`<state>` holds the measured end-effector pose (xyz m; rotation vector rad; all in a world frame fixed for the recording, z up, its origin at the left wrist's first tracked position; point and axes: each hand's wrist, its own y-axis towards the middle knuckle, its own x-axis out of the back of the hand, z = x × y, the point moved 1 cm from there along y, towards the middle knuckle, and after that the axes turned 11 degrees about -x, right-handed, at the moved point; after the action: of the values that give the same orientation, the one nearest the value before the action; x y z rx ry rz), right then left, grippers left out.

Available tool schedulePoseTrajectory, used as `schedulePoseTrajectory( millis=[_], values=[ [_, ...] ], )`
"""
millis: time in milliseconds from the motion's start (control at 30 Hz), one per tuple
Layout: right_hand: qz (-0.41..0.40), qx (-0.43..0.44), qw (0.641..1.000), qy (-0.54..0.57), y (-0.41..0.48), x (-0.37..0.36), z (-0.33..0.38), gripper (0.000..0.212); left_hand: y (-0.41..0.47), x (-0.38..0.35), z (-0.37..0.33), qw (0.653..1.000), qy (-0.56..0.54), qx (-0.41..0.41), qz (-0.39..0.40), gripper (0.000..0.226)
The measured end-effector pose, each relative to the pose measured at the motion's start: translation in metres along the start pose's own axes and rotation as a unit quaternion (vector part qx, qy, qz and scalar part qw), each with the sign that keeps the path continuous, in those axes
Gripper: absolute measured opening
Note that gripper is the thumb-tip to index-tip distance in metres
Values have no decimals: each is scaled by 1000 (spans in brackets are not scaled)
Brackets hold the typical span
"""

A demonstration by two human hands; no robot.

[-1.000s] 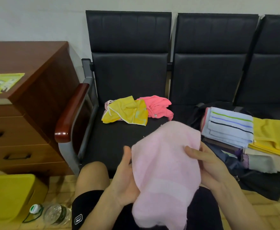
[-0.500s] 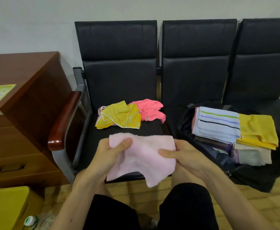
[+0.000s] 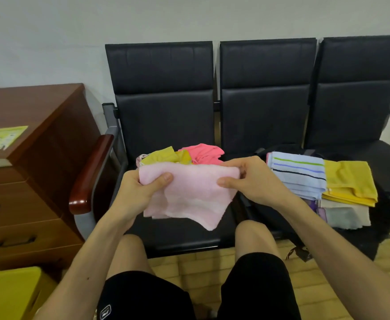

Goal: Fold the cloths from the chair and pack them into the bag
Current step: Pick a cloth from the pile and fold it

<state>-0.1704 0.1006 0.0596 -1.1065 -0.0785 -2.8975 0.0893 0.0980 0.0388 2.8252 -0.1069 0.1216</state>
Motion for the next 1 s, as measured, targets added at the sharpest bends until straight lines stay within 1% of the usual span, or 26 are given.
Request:
schedulePoseTrajectory(
  millis=[67,133,200,233,267,333,367,433,467,533,567,633,700,733,800,833,900,967,1000],
  values=[
    [-18,-4,999,-46,4,1,1,24,1,-2,-2,1000,15,-3,-10,23],
    [-28,-12,997,-65,5,3,2,27,3,-3,-2,999,29,-17,-19,15],
    [-28,-16,997,-76,4,3,2,32,4,-5,2,996,68,-22,-48,13],
    [-26,-20,997,-77,4,4,2,33,5,-5,3,993,98,-21,-61,16],
    [-22,-28,996,-76,5,5,0,34,5,-5,4,990,119,-21,-68,24],
    [-5,-42,996,-74,4,7,-3,40,3,-5,2,989,126,-38,-67,40],
    [7,-48,996,-70,3,9,-4,43,1,-7,-3,990,121,-53,-58,43],
    [35,-59,996,-49,3,11,-8,46,-4,-10,-12,993,84,-78,-26,42],
    [52,-64,996,-33,2,12,-10,45,-7,-13,-16,994,70,-86,-15,35],
    [77,-67,995,-3,-1,16,-10,40,-10,-18,-25,991,80,-103,-8,12],
    [80,-60,995,22,-3,19,-10,36,-11,-19,-29,990,88,-112,-2,6],
    [60,-48,989,128,-8,18,-13,29,-8,-22,-37,987,102,-120,23,14],
    [51,-70,956,281,-15,5,-20,27,-3,-27,-43,987,105,-102,62,30],
    [48,-82,937,337,-19,1,-27,27,1,-34,-46,986,110,-94,89,45],
    [47,-110,903,413,-23,-11,-33,29,3,-44,-48,978,126,-89,143,77],
    [40,-125,887,442,-24,-11,-34,30,5,-49,-48,973,125,-94,168,86],
    [23,-148,851,504,-25,-6,-36,40,9,-56,-48,969,103,-93,205,91],
    [14,-174,793,584,-31,-2,-37,63,11,-62,-54,965,67,-81,241,91],
    [22,-186,763,619,-37,-4,-41,70,13,-65,-56,963,42,-73,254,94]
  ],
)
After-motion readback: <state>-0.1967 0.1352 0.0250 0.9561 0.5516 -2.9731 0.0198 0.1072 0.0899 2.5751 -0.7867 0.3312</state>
